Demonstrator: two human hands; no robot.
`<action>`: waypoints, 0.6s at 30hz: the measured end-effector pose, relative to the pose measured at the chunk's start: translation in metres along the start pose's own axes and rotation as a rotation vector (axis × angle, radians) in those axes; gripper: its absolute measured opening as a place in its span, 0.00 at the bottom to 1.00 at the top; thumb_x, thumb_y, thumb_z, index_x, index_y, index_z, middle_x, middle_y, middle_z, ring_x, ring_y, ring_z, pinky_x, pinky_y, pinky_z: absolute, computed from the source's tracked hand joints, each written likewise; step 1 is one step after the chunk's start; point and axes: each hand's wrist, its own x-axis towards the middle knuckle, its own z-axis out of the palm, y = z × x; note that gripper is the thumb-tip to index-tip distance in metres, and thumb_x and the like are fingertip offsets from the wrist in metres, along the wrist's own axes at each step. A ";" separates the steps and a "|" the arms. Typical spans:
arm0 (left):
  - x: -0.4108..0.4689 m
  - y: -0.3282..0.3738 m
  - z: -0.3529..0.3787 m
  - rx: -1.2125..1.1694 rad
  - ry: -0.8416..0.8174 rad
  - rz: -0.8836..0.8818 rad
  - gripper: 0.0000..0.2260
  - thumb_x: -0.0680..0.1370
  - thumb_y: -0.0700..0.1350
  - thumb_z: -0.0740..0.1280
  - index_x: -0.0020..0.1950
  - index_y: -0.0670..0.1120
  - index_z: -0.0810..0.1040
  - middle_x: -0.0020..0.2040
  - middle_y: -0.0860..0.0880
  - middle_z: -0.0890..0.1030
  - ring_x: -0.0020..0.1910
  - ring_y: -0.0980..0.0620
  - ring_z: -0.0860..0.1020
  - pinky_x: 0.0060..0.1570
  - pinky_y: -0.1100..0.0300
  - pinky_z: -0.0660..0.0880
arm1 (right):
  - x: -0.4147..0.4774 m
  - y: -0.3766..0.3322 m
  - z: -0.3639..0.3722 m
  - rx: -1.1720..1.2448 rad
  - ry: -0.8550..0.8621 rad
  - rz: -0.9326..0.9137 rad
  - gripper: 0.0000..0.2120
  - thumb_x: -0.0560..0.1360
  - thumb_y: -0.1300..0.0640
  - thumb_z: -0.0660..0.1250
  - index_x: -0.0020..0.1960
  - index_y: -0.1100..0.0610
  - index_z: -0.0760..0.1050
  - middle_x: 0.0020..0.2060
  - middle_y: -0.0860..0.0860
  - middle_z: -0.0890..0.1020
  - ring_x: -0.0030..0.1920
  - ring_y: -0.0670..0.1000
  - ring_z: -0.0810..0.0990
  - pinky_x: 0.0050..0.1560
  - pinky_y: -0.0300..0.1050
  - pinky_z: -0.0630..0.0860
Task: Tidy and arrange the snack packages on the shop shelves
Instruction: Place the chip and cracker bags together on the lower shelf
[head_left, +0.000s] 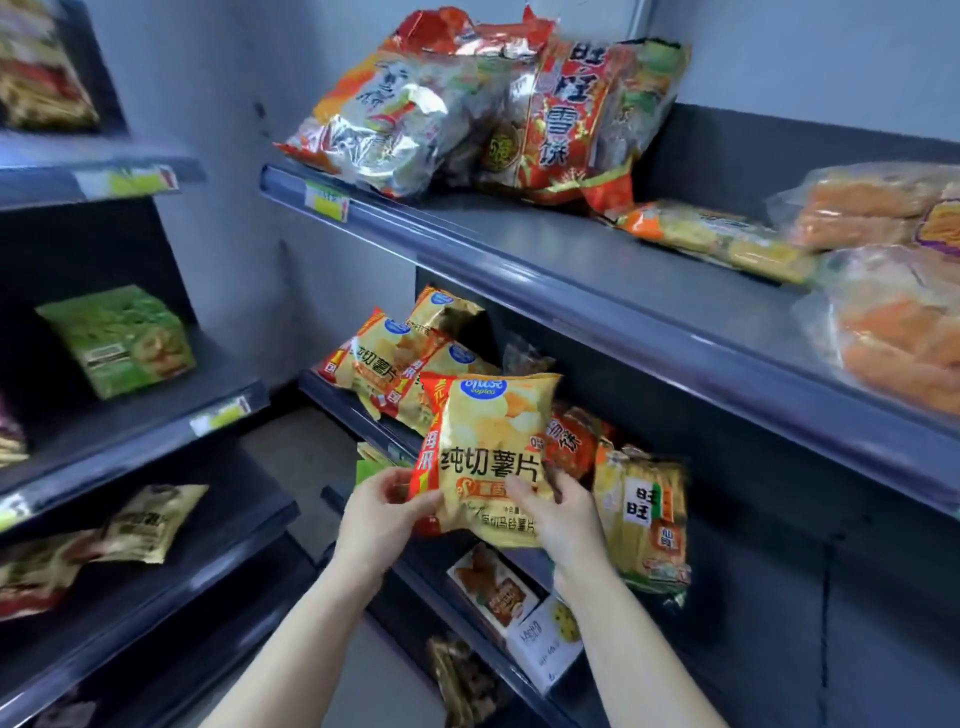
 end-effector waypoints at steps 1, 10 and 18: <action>0.013 0.002 -0.004 0.007 0.042 0.014 0.05 0.68 0.43 0.77 0.40 0.50 0.82 0.38 0.49 0.85 0.41 0.44 0.83 0.46 0.43 0.80 | 0.009 -0.002 0.009 -0.005 -0.021 0.019 0.08 0.73 0.53 0.73 0.49 0.47 0.75 0.45 0.42 0.83 0.44 0.40 0.80 0.36 0.32 0.73; 0.132 0.029 -0.010 0.120 0.210 0.097 0.02 0.73 0.39 0.73 0.41 0.44 0.82 0.38 0.46 0.84 0.39 0.41 0.83 0.39 0.49 0.82 | 0.124 -0.001 0.020 -0.080 0.188 0.114 0.11 0.76 0.51 0.69 0.56 0.54 0.79 0.51 0.48 0.82 0.50 0.46 0.79 0.53 0.46 0.77; 0.238 0.056 0.019 0.184 0.235 0.121 0.04 0.71 0.43 0.75 0.42 0.48 0.81 0.41 0.47 0.84 0.41 0.45 0.83 0.45 0.49 0.80 | 0.227 -0.022 0.018 -0.194 0.180 0.170 0.18 0.82 0.58 0.59 0.69 0.63 0.68 0.65 0.57 0.74 0.57 0.54 0.76 0.58 0.44 0.72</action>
